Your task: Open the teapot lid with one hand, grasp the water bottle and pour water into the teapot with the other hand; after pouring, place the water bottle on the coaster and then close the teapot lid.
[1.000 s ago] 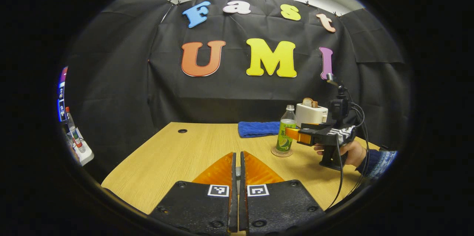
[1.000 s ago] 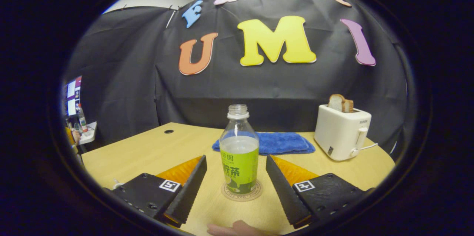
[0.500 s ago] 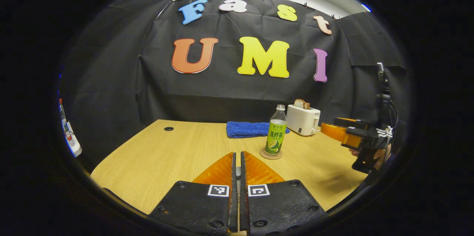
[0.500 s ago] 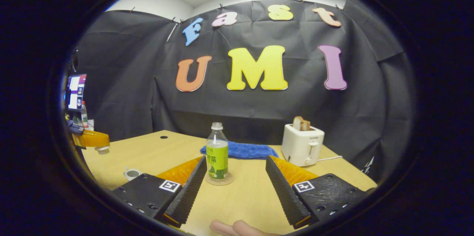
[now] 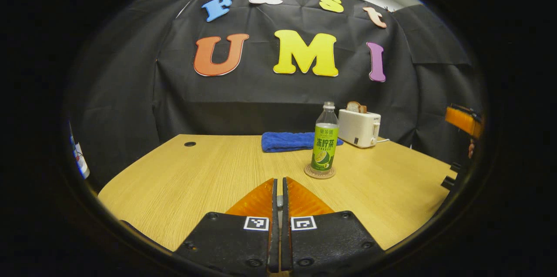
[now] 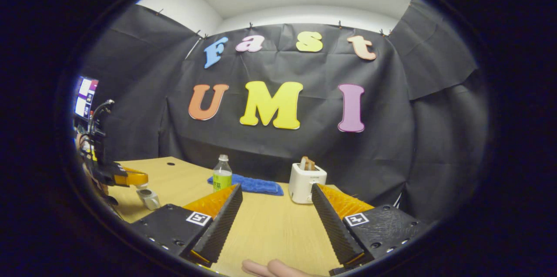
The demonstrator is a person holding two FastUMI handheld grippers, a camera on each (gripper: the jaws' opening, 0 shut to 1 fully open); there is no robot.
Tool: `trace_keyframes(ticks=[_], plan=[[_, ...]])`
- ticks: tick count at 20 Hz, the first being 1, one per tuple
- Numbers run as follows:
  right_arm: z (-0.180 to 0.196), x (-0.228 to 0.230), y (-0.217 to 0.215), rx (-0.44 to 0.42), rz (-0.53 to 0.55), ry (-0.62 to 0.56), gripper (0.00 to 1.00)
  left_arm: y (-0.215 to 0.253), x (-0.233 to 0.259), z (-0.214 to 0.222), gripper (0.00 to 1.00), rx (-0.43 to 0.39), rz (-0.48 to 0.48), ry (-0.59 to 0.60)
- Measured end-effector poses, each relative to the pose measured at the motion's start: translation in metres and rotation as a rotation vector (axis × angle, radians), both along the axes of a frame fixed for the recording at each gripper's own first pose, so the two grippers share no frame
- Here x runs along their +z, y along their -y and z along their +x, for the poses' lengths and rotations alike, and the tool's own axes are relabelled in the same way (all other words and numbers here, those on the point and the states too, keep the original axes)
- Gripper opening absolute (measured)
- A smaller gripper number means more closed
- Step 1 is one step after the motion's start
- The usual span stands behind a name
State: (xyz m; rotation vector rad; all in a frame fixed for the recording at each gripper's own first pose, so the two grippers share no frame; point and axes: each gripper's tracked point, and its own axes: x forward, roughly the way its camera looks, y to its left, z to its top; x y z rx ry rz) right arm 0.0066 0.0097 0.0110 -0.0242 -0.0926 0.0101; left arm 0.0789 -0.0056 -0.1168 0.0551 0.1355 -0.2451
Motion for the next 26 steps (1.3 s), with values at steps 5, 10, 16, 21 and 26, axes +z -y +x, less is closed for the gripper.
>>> trace_keyframes(ticks=[5, 10, 16, 21, 26], plan=[[-0.003, -0.002, 0.015, 0.023, 0.027, -0.004, 0.95, -0.012, -0.004, 0.008, 0.05, 0.053, 0.010, 0.021], [0.001, -0.008, 0.021, 0.014, 0.031, -0.026, 0.95, -0.012, -0.007, 0.010, 0.05, 0.058, -0.019, 0.023], [-0.001, -0.014, 0.009, 0.037, 0.000, -0.029, 0.95, -0.010, -0.028, 0.018, 0.05, 0.063, -0.015, -0.027], [0.001, -0.021, 0.009, 0.037, 0.000, -0.048, 0.95, -0.007, -0.031, 0.020, 0.07, 0.095, 0.034, -0.010], [0.004, -0.032, 0.007, 0.032, 0.001, -0.084, 0.95, -0.001, -0.033, 0.021, 0.28, 0.120, 0.048, -0.028]])
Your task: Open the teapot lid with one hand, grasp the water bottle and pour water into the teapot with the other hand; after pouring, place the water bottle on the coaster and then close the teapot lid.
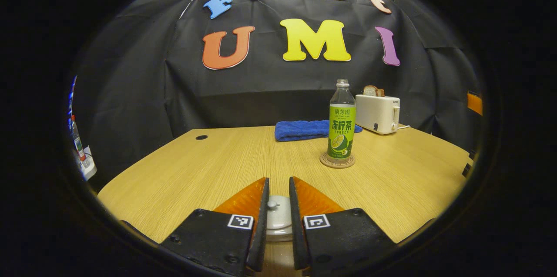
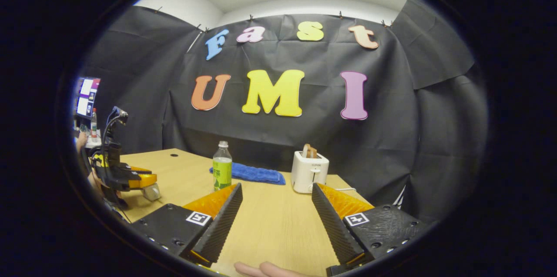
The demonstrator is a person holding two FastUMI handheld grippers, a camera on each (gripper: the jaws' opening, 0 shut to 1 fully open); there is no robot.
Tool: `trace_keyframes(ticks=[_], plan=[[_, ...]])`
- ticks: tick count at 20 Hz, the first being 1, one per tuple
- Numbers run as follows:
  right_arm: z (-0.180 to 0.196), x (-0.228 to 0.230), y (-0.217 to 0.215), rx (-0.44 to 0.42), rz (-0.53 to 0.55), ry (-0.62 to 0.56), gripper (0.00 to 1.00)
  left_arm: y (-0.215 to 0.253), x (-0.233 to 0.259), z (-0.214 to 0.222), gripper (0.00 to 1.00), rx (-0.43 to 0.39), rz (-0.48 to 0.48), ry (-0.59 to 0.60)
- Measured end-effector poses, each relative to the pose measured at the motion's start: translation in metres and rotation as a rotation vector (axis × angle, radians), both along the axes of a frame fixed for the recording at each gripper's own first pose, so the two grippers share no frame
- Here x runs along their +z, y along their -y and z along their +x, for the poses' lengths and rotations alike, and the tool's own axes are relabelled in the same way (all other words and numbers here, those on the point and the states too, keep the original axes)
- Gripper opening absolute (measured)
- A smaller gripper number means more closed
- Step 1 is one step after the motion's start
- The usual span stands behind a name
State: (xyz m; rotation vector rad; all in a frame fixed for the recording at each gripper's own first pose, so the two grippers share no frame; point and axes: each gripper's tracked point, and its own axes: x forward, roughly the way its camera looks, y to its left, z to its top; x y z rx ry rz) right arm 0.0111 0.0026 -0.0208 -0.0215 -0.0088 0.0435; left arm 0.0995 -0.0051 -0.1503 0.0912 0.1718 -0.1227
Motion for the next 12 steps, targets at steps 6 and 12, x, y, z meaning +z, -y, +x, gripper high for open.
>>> trace_keyframes(ticks=[6, 12], plan=[[0.002, -0.005, -0.010, 0.016, -0.010, -0.016, 0.95, 0.005, -0.001, -0.001, 0.40, 0.075, 0.003, -0.023], [0.000, -0.005, -0.013, 0.014, -0.021, -0.010, 0.95, 0.014, 0.004, -0.007, 0.78, 0.054, -0.017, -0.051]])
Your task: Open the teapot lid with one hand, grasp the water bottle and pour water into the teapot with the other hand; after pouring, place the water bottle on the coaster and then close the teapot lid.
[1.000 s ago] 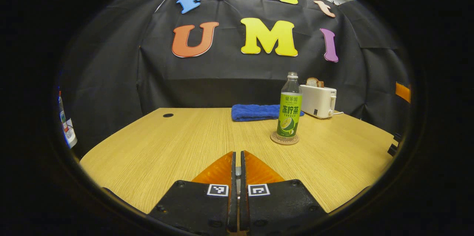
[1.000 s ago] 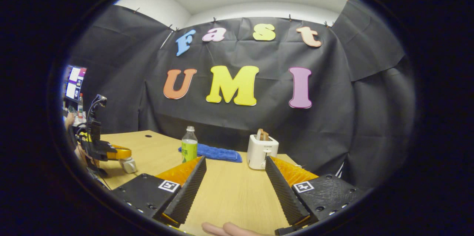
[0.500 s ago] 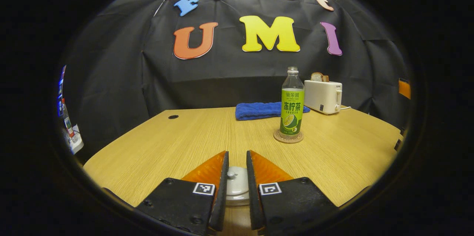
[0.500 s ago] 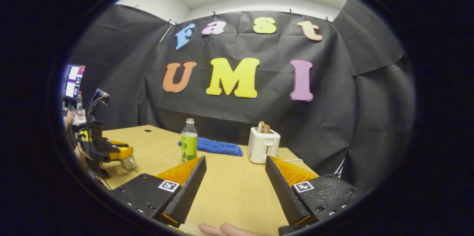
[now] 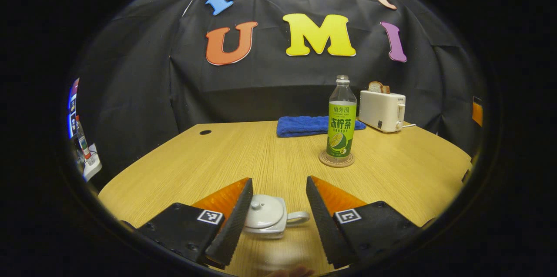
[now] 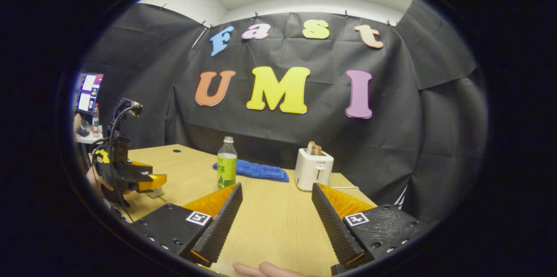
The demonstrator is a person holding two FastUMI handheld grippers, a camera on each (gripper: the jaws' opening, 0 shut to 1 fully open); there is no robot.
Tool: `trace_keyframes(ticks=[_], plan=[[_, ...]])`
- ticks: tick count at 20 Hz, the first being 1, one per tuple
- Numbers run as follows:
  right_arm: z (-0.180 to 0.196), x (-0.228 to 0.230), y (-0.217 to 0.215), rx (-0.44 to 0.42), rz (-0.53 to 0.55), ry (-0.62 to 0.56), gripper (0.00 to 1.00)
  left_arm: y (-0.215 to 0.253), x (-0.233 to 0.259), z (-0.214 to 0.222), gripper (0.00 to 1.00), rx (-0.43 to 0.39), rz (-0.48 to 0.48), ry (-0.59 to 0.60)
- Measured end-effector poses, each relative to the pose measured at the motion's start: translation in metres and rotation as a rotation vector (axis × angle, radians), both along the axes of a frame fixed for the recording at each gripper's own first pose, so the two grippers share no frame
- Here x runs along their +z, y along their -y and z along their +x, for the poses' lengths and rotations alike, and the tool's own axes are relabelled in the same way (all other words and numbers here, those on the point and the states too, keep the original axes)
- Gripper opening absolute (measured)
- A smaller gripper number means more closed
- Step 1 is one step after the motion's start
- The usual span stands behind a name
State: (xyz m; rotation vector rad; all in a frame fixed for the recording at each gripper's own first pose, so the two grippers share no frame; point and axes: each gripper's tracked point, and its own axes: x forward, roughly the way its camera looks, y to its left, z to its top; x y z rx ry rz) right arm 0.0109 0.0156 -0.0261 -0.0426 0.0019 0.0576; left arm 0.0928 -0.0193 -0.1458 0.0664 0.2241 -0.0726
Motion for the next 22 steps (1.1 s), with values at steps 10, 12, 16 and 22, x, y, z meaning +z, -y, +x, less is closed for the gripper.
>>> trace_keyframes(ticks=[10, 12, 16, 22], plan=[[-0.009, 0.004, -0.004, -0.013, -0.016, 0.015, 0.95, -0.004, 0.080, -0.044, 0.86, 0.006, -0.048, 0.101], [-0.013, 0.007, 0.000, -0.052, -0.021, 0.021, 0.95, 0.000, 0.099, -0.057, 0.87, -0.009, -0.025, 0.139], [-0.025, 0.019, -0.008, -0.072, -0.021, 0.048, 0.95, 0.011, 0.120, -0.079, 0.91, -0.031, -0.019, 0.175], [-0.032, 0.025, -0.009, -0.075, -0.027, 0.065, 0.95, 0.016, 0.130, -0.094, 1.00, -0.023, -0.024, 0.186]])
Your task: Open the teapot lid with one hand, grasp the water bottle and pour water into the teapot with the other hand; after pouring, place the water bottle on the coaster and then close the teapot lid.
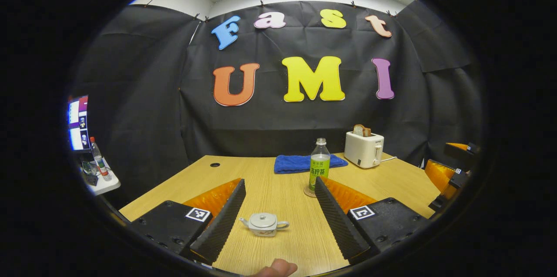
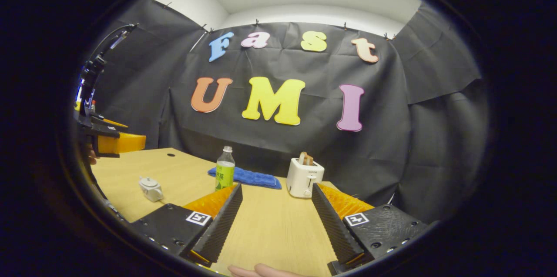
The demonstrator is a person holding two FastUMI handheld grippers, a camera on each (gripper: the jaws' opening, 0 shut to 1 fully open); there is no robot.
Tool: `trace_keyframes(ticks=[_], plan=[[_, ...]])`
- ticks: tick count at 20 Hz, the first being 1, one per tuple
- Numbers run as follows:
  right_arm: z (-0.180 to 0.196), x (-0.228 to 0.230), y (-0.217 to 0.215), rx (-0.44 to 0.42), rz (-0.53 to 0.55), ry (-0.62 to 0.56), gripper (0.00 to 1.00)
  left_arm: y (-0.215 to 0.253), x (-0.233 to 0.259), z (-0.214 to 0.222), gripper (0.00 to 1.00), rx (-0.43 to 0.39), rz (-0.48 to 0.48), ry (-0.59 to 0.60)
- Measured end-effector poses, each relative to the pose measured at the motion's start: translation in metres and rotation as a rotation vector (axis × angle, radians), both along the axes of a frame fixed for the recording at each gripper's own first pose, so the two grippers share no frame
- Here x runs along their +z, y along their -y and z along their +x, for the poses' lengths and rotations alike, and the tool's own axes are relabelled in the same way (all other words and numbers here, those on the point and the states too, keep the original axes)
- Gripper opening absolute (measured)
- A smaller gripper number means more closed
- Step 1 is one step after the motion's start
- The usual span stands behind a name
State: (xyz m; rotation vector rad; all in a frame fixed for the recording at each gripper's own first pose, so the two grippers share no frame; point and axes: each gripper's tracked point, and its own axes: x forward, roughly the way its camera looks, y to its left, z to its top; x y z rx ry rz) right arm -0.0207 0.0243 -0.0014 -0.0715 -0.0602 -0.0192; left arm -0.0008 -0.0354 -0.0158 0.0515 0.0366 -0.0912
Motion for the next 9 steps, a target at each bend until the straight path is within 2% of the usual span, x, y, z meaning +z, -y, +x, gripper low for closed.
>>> trace_keyframes(ticks=[5, 9], plan=[[0.005, -0.003, 0.008, -0.019, 0.018, -0.009, 0.97, -0.001, -0.003, 0.000, 1.00, 0.005, 0.019, -0.004], [0.011, -0.010, 0.016, -0.036, 0.030, -0.025, 0.94, 0.000, -0.006, 0.002, 1.00, 0.005, 0.042, -0.003]])
